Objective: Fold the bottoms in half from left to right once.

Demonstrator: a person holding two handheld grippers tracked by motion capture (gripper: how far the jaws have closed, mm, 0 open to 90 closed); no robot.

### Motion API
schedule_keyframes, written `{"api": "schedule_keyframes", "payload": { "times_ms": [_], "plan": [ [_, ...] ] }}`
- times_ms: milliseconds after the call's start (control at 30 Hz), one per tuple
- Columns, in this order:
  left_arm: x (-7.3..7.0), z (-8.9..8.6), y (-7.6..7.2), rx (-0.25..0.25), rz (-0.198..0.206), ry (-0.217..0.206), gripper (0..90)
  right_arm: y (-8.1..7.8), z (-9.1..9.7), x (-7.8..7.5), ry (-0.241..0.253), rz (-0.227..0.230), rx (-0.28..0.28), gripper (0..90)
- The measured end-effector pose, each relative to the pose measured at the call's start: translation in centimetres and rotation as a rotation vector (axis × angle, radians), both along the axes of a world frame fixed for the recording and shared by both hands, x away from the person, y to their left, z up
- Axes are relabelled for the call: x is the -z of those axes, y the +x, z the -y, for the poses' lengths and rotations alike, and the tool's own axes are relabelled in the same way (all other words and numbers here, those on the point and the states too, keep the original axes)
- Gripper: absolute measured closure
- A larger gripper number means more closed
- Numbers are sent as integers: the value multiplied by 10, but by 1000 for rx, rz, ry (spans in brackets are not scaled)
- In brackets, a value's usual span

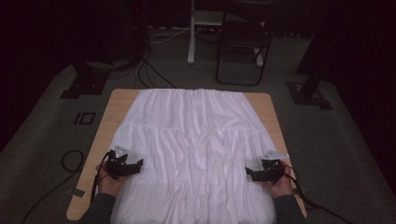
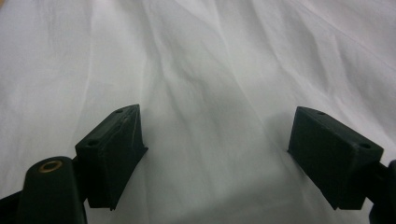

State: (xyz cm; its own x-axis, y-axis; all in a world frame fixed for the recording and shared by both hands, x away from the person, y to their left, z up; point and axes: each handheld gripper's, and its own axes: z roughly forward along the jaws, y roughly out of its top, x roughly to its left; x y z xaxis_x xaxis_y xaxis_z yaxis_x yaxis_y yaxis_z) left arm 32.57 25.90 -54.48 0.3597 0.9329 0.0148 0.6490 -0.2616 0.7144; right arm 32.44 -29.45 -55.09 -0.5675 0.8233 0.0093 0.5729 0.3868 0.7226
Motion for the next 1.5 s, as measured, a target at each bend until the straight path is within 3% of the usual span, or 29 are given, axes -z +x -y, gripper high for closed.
{"api": "schedule_keyframes", "payload": {
  "times_ms": [167, 300, 433, 500, 567, 600, 700, 767, 867, 967, 1033, 1133, 1233, 1367, 1433, 1500],
  "plan": [
    [0, 3, 1, -27, 0, -2, 180, 4, 2, 0, 1, 1, -41, 109],
    [0, 5, 0, -49, 0, 0, 180, 3, 6, -1, 19, 24, 26, 252],
    [0, 5, 0, -44, 4, 0, 186, 3, 5, -1, 18, 19, 11, 194],
    [-1, 4, -2, -35, 21, 2, 274, 4, 4, -1, 17, 12, -6, 171],
    [-6, 3, -5, -69, 36, 37, 317, 4, 4, 0, 10, 12, -14, 158],
    [-9, 2, -7, -70, 44, 33, 330, 4, 3, 0, 10, 12, -14, 159],
    [-25, -8, -17, -95, 99, 53, 329, 4, 4, 0, 11, 11, -5, 161],
    [-30, -21, -25, -126, 103, 62, 299, 4, 4, 0, 11, 11, -5, 161],
    [-28, -44, -36, -186, 72, 48, 288, 3, 4, 0, 10, 11, -5, 161],
    [-17, -66, -45, -249, -7, 50, 274, 4, 4, 0, 10, 11, -5, 161],
    [-9, -73, -50, -240, -51, 24, 271, 4, 4, 0, 10, 11, -5, 161],
    [-6, -75, -55, -212, -54, -29, 258, 4, 4, 0, 10, 11, -5, 161],
    [-5, -66, -56, -183, -52, 0, 221, 4, 4, 0, 11, 11, -5, 161],
    [-5, -59, -56, -155, -53, 6, 200, 3, 4, 0, 10, 11, -5, 161],
    [-5, -60, -56, -146, -48, 4, 228, 3, 3, 0, 10, 11, -6, 160],
    [-8, -63, -56, -134, -49, 1, 337, 3, 3, 0, 8, 11, -6, 160]
  ]
}}
